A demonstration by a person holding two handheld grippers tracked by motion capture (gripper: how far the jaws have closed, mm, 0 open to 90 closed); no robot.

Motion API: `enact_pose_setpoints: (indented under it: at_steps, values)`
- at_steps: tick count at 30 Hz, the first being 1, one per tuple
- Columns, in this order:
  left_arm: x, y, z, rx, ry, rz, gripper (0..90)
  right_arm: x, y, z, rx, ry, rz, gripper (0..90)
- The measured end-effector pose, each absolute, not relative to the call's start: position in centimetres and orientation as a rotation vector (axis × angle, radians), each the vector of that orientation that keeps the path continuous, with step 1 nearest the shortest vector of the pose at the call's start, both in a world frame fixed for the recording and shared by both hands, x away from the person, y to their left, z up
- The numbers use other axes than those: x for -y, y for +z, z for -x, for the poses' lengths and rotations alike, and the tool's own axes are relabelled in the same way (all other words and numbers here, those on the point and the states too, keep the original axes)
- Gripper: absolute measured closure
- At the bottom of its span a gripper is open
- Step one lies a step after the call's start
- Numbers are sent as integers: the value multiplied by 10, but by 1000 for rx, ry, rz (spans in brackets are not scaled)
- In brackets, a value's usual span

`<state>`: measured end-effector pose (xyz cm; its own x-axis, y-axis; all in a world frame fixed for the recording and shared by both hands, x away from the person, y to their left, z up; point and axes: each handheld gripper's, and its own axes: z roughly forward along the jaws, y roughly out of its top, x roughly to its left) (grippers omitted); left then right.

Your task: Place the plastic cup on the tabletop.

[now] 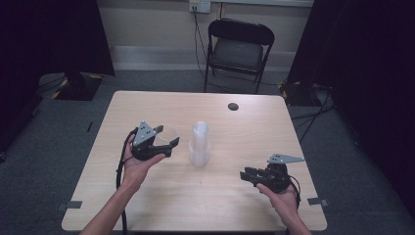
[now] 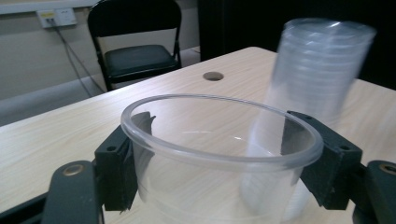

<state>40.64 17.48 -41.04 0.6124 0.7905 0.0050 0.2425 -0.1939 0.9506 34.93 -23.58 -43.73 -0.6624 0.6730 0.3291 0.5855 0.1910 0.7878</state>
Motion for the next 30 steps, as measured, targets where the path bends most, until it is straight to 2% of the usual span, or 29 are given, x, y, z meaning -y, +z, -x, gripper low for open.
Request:
enact_pose_setpoints:
  at_steps: [12,17,30]
  values:
    - [-178,-431,-436,-934,632,-1715,248,235,-441,-352,-2344,1488,-1255,638]
    - [-179,-446,-451,-961,638,-1753,244,234,-442,-352,-2349,1486,-1246,638]
    - [-177,-456,-460,-988,661,-1752,239,232,-443,-352,-2375,1466,-1241,646]
